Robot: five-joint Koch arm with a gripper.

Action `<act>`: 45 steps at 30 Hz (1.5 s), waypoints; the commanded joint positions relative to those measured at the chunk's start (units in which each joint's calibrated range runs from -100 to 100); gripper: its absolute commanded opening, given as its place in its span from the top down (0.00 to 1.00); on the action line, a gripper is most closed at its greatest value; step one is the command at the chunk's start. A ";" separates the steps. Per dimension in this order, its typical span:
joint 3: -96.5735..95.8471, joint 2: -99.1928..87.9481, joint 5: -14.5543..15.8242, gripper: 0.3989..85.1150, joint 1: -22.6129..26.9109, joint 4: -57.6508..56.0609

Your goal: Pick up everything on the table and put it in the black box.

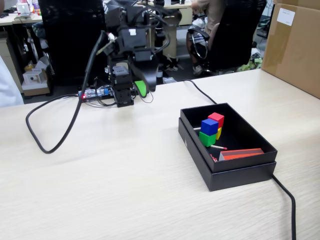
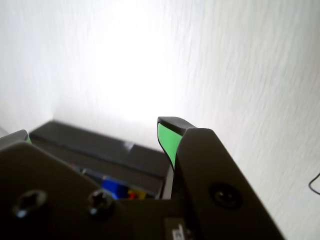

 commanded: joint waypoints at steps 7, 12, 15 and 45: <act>-27.03 -23.28 1.90 0.41 -0.54 23.45; -41.45 -32.11 1.95 0.41 -0.54 30.71; -47.71 -35.09 1.95 0.41 -0.49 32.87; -92.58 -50.36 -0.98 0.42 0.34 64.31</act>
